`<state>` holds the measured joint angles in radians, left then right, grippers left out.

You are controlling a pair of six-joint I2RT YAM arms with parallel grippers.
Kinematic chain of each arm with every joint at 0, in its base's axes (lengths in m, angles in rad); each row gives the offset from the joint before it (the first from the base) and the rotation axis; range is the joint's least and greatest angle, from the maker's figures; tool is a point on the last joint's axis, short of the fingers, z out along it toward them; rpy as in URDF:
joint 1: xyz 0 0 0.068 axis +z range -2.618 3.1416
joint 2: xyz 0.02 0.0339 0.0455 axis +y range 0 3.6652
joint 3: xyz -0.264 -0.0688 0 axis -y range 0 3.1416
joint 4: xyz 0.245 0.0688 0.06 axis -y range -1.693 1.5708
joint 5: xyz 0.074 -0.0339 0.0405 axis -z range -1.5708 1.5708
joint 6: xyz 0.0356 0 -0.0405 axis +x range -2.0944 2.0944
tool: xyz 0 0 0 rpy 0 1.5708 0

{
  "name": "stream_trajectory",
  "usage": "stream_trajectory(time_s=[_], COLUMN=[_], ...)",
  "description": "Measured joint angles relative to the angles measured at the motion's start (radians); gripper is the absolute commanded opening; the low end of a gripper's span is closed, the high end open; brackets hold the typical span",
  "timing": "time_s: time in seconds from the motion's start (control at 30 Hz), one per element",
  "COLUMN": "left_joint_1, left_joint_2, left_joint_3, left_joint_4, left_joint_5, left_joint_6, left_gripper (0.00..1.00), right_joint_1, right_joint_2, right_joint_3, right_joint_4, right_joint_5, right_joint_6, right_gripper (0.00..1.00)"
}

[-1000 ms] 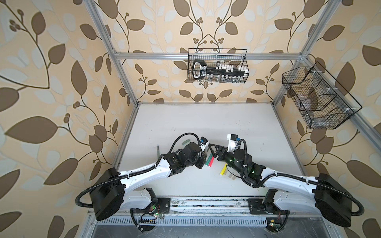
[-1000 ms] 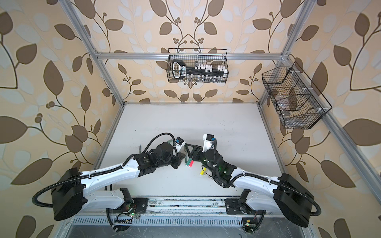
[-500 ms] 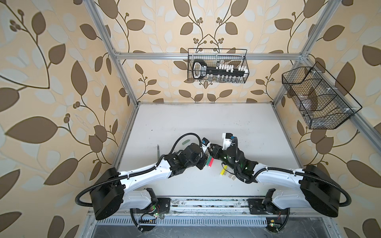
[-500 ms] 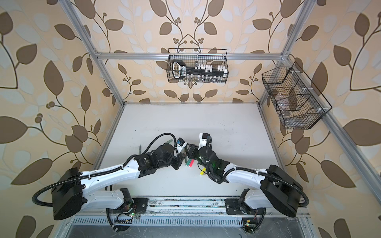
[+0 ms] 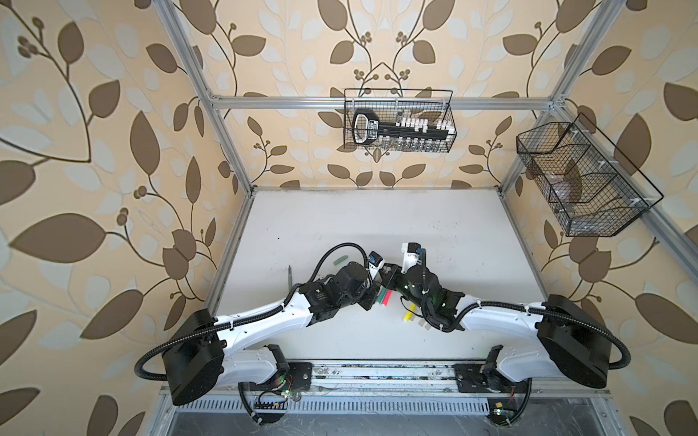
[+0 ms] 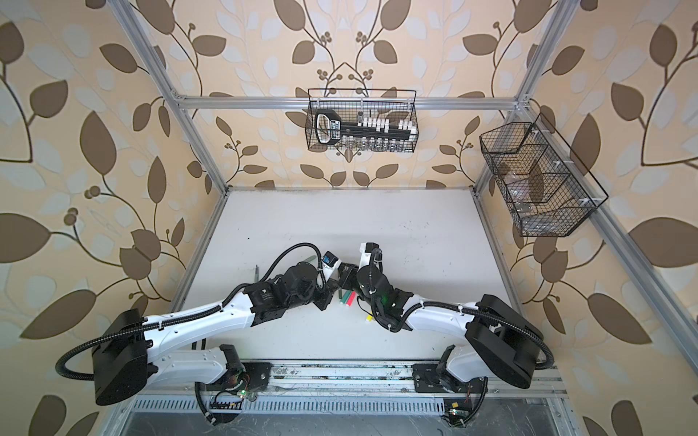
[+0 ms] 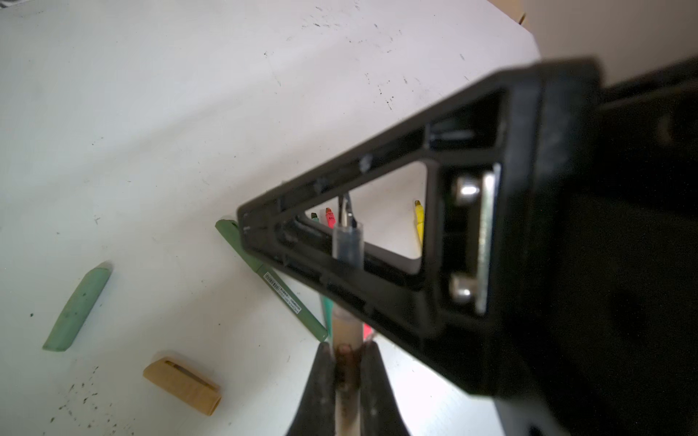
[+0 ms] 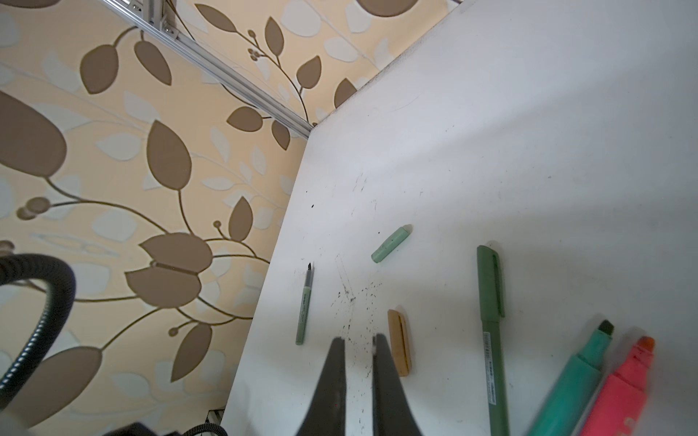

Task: Insert pens into pen caps
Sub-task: Pick up the pen from the middle-left of the table.

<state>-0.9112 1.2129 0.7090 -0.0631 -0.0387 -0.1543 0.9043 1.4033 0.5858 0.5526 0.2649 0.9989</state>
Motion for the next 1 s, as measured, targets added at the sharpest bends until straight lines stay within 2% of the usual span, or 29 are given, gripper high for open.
stream_trajectory(time_s=[0.1, 0.3, 0.6, 0.63, 0.73, 0.8, 0.93, 1.0], left_joint_1=[0.0, -0.006, -0.016, -0.016, -0.017, -0.017, -0.009, 0.032], left_joint_2=[-0.002, -0.002, 0.002, 0.001, -0.011, -0.026, -0.055, -0.073], left_joint_3=[0.0, 0.0, 0.002, 0.002, 0.002, 0.002, -0.005, -0.027], left_joint_4=[0.0, 0.004, 0.006, 0.007, 0.004, 0.005, 0.006, 0.008], left_joint_5=[0.003, 0.006, 0.022, 0.022, 0.014, -0.011, -0.077, -0.091], left_joint_6=[0.003, 0.005, 0.015, 0.015, 0.013, 0.001, -0.03, -0.059], left_gripper=[0.23, 0.26, 0.03, 0.0, 0.0, 0.0, 0.0, 0.0], right_joint_1=[0.004, 0.029, 0.038, 0.039, 0.039, 0.04, 0.046, 0.051], right_joint_2=[-0.003, -0.069, -0.123, -0.123, -0.119, -0.117, -0.124, -0.14], right_joint_3=[0.0, 0.0, -0.008, -0.008, -0.008, -0.008, -0.008, -0.008], right_joint_4=[-0.001, -0.01, -0.008, -0.007, 0.007, 0.005, -0.003, -0.023], right_joint_5=[0.001, 0.008, 0.032, 0.034, 0.034, 0.035, 0.053, 0.06], right_joint_6=[0.002, 0.004, 0.008, 0.009, 0.017, 0.013, 0.005, -0.006], right_gripper=[0.0, 0.0, 0.0, 0.03, 0.3, 0.43, 0.54, 0.54])
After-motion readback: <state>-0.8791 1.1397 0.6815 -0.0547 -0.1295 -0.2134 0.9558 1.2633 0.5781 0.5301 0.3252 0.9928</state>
